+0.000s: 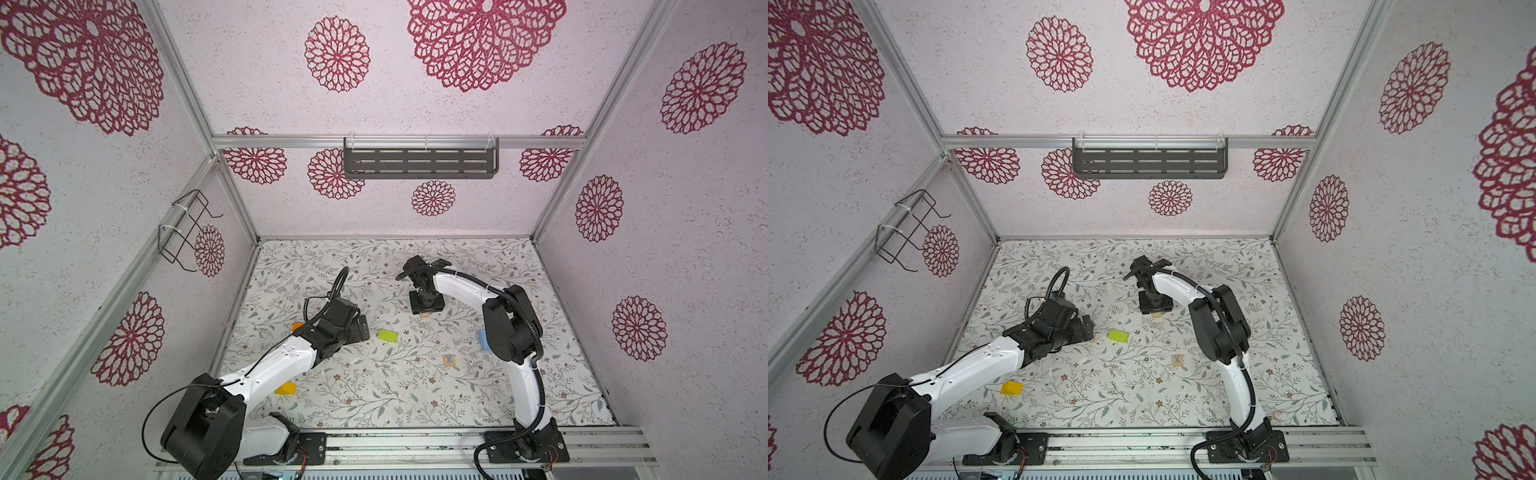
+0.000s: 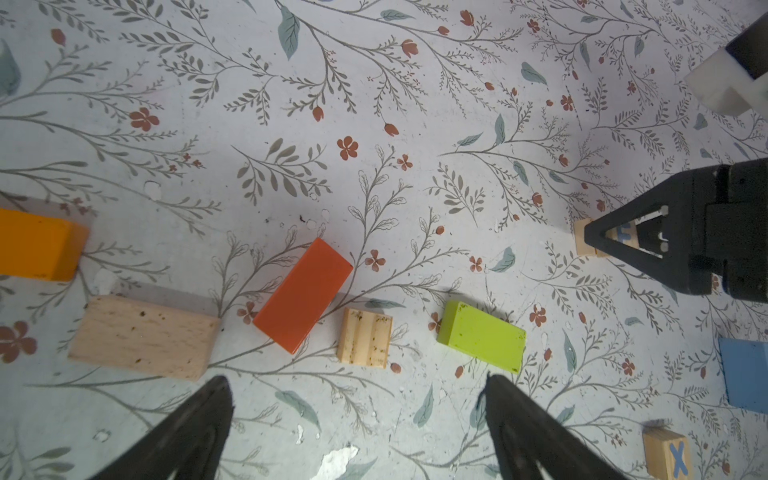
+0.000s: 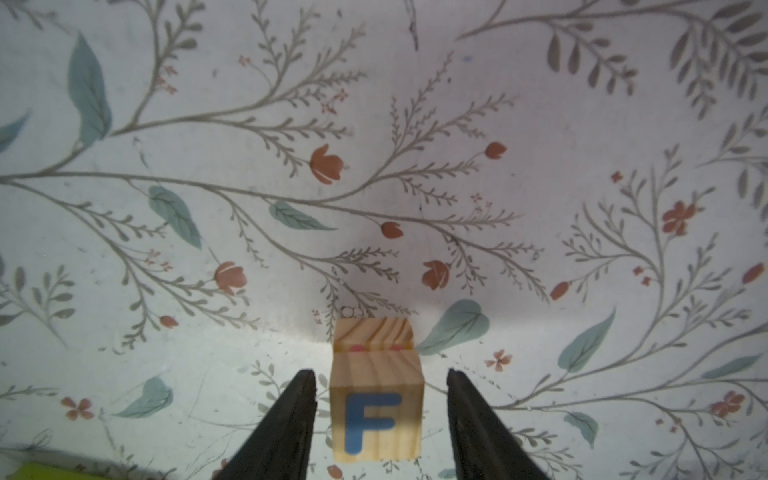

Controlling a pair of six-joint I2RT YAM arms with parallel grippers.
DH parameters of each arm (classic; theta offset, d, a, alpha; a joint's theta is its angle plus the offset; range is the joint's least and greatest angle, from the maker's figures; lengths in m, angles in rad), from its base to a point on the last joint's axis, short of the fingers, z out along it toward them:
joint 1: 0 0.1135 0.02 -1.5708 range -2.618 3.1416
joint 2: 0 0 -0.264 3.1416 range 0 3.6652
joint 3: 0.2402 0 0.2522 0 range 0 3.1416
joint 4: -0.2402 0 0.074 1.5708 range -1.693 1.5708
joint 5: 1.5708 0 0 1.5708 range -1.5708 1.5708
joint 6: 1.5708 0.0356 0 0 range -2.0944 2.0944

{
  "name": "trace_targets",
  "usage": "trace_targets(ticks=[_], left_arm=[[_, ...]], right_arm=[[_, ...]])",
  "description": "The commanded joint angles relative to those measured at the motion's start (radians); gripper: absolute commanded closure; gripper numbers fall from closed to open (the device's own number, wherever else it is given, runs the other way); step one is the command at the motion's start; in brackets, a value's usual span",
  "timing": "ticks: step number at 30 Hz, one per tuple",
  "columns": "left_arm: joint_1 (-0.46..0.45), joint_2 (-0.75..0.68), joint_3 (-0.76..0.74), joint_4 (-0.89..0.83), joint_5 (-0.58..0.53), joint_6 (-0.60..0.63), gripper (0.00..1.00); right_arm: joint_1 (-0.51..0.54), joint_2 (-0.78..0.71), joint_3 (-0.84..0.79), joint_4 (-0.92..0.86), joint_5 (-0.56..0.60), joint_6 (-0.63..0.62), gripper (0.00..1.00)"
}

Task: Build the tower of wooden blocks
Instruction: 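Release the F cube and move the right gripper over the X letter cube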

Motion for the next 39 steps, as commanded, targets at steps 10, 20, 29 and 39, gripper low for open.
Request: trace_targets(ticks=[10,20,29,39], left_arm=[[-0.049,-0.051,0.086,-0.112,0.003,-0.019,0.03],[-0.254,0.021,0.131,-0.16,-0.117,-0.116,0.03],[-0.382,0.121,0.116,-0.129,-0.167,-0.201,0.03],[-0.407,0.165,0.082,-0.076,-0.145,-0.237,0.03]], right_arm=[[0.002,-0.326,-0.178,-0.019,0.035,0.027,0.54],[0.048,-0.674,-0.624,0.082,0.029,0.13,0.55],[0.124,-0.783,-0.828,0.17,0.027,0.222,0.54],[0.153,-0.722,-0.888,0.262,0.016,0.236,0.52]])
